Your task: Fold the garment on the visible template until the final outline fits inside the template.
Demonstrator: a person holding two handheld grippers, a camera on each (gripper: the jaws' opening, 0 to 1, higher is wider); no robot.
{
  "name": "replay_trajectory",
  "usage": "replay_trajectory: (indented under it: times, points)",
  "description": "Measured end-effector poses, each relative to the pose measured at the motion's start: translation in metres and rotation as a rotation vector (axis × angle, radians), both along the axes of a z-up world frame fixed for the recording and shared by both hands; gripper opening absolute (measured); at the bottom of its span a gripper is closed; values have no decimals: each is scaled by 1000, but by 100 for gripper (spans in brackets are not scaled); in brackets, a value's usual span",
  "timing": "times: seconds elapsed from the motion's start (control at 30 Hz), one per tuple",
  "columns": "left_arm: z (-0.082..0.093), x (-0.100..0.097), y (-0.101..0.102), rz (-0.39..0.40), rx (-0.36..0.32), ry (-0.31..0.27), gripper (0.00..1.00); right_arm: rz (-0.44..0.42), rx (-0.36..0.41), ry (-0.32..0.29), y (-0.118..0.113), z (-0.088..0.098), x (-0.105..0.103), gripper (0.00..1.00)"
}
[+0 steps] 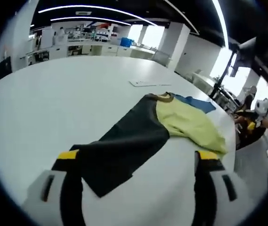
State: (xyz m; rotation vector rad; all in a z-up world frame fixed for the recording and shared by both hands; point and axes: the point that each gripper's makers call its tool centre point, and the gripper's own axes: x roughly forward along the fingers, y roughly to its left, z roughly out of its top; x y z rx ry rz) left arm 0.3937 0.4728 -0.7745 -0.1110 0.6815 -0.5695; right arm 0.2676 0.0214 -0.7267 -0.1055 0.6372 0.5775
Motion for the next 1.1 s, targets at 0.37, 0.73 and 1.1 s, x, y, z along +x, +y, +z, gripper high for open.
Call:
replay_trajectory:
  times: [0.37, 0.73, 1.1]
  points:
    - [13, -48, -34, 12, -41, -12, 92, 60, 26, -3, 0, -6, 5, 85]
    - [26, -83, -53, 43, -41, -28, 92, 131, 42, -8, -4, -8, -1, 84]
    - [33, -103, -78, -8, -9, -50, 93, 196, 38, 13, -24, -22, 6, 83]
